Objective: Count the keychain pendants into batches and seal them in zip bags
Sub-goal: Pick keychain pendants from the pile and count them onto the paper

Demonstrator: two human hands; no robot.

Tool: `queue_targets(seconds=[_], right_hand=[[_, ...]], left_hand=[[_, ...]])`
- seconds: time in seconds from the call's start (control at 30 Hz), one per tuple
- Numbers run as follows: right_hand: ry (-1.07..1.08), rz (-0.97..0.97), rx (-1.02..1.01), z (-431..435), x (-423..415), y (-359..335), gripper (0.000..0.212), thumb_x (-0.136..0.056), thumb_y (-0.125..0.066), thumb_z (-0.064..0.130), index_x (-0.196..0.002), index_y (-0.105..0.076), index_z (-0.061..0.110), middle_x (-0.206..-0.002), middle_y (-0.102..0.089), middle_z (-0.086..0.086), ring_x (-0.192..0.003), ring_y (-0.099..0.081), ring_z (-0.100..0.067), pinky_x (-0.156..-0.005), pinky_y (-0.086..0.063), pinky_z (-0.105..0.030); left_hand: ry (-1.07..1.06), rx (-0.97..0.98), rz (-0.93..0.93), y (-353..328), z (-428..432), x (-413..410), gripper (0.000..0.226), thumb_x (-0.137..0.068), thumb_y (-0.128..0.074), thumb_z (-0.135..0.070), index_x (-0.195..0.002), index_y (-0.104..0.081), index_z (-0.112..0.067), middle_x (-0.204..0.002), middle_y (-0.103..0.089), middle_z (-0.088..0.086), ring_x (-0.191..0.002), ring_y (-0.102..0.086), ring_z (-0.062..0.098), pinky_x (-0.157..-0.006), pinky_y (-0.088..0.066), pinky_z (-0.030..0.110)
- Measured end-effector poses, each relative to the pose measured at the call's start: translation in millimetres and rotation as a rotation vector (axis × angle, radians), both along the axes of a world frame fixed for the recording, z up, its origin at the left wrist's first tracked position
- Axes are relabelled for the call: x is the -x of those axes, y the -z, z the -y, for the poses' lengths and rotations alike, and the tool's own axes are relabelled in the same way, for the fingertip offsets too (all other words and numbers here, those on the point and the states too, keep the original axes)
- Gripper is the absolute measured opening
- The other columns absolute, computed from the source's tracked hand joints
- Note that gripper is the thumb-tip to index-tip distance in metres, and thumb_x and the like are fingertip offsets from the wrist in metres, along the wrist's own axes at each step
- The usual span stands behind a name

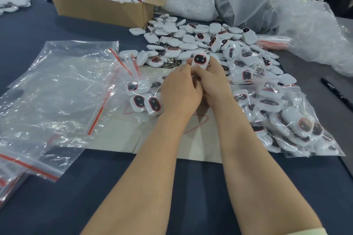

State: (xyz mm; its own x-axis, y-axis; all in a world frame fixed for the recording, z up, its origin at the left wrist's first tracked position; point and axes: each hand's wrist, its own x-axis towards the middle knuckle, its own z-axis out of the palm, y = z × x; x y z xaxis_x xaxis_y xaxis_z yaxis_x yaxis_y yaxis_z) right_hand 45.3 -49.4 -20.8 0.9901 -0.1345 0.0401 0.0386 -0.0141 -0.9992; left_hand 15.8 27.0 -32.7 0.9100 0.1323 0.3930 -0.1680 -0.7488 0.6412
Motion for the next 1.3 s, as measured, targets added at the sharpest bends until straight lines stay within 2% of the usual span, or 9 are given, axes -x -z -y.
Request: queue_targets(seconds=[0.1, 0.23, 0.4, 0.5, 0.63, 0.83, 0.9, 1.0, 1.3], right_hand=[[0.041, 0.016, 0.051, -0.5, -1.9, -2.2, 0.019, -0.091, -0.052, -0.002, -0.108, -0.058, 0.003, -0.107, -0.067, -0.016, -0.095, -0.064, -0.027, -0.086, -0.053, -0.042], [0.139, 0.135, 0.19, 1.1, -4.7, -15.3, 0.006, -0.093, -0.053, 0.01, -0.096, -0.054, 0.015, -0.082, -0.052, 0.009, -0.074, -0.049, -0.004, -0.073, -0.042, -0.023], [0.119, 0.233, 0.228, -0.8, -1.6, -37.7, 0.005, -0.089, -0.061, 0.015, -0.089, -0.057, 0.018, -0.081, -0.058, -0.001, -0.072, -0.048, -0.012, -0.073, -0.044, -0.034], [0.148, 0.195, 0.128, -6.2, -1.1, -42.9, 0.02, -0.085, -0.068, 0.019, -0.093, -0.05, 0.023, -0.088, -0.063, -0.004, -0.078, -0.059, -0.016, -0.086, -0.054, -0.042], [0.109, 0.068, 0.256, -9.9, -1.2, -37.3, 0.026, -0.083, -0.07, 0.021, -0.084, -0.044, 0.022, -0.095, -0.06, -0.009, -0.092, -0.062, -0.028, -0.088, -0.051, -0.05], [0.024, -0.036, 0.428, -0.2, -4.6, -31.2, 0.025, -0.087, -0.067, 0.022, -0.104, -0.052, 0.012, -0.106, -0.067, -0.014, -0.092, -0.066, -0.025, -0.073, -0.054, -0.031], [0.043, -0.047, 0.459, 5.5, -5.1, -30.2, 0.029, -0.087, -0.066, 0.023, -0.11, -0.053, 0.01, -0.109, -0.066, -0.014, -0.1, -0.064, -0.026, -0.085, -0.053, -0.037], [0.087, -0.056, 0.511, 11.3, -5.0, -26.9, 0.033, -0.088, -0.064, 0.019, -0.118, -0.052, 0.009, -0.115, -0.063, -0.013, -0.107, -0.06, -0.027, -0.094, -0.048, -0.041], [0.141, -0.034, 0.519, 17.6, -9.7, -17.7, 0.035, -0.09, -0.057, 0.013, -0.125, -0.051, 0.011, -0.113, -0.052, 0.0, -0.1, -0.051, -0.014, -0.085, -0.044, -0.029]], left_hand=[[0.003, 0.066, -0.011, -2.4, -0.8, 1.2, 0.029, -0.086, -0.052, -0.015, -0.115, -0.056, -0.015, -0.106, -0.063, 0.004, -0.099, -0.056, 0.025, -0.078, -0.041, 0.035], [-0.033, 0.309, -0.002, -7.9, -1.6, 2.2, 0.03, -0.087, -0.052, -0.011, -0.117, -0.053, -0.014, -0.096, -0.064, 0.002, -0.089, -0.058, 0.022, -0.073, -0.042, 0.03], [-0.075, 0.513, 0.05, -15.9, -2.7, 1.7, 0.023, -0.089, -0.051, -0.01, -0.112, -0.056, -0.013, -0.088, -0.058, -0.006, -0.085, -0.058, 0.017, -0.074, -0.044, 0.027], [-0.086, 0.589, 0.085, -20.7, -2.3, 2.3, 0.02, -0.088, -0.052, -0.008, -0.107, -0.057, -0.014, -0.083, -0.055, -0.011, -0.078, -0.055, 0.011, -0.069, -0.04, 0.018], [-0.092, 0.668, 0.148, -27.5, -2.2, 5.5, 0.016, -0.087, -0.053, -0.007, -0.098, -0.054, -0.018, -0.08, -0.057, -0.009, -0.073, -0.055, 0.009, -0.067, -0.044, 0.017], [-0.076, 0.608, 0.186, -26.7, 5.7, 9.9, 0.018, -0.089, -0.052, -0.009, -0.106, -0.057, -0.011, -0.099, -0.06, 0.003, -0.087, -0.057, 0.015, -0.079, -0.049, 0.034], [-0.028, 0.557, 0.158, -24.5, 11.4, 10.6, 0.02, -0.092, -0.049, -0.012, -0.111, -0.056, -0.009, -0.107, -0.059, 0.004, -0.094, -0.057, 0.018, -0.084, -0.047, 0.036], [0.016, 0.468, 0.108, -19.5, 20.1, 12.2, 0.02, -0.094, -0.043, -0.009, -0.108, -0.057, -0.007, -0.11, -0.056, 0.006, -0.102, -0.053, 0.022, -0.086, -0.04, 0.03], [0.082, 0.27, 0.117, -19.7, 19.9, 17.1, 0.029, -0.086, -0.043, 0.003, -0.11, -0.058, -0.003, -0.118, -0.053, 0.013, -0.101, -0.052, 0.026, -0.077, -0.035, 0.027]])
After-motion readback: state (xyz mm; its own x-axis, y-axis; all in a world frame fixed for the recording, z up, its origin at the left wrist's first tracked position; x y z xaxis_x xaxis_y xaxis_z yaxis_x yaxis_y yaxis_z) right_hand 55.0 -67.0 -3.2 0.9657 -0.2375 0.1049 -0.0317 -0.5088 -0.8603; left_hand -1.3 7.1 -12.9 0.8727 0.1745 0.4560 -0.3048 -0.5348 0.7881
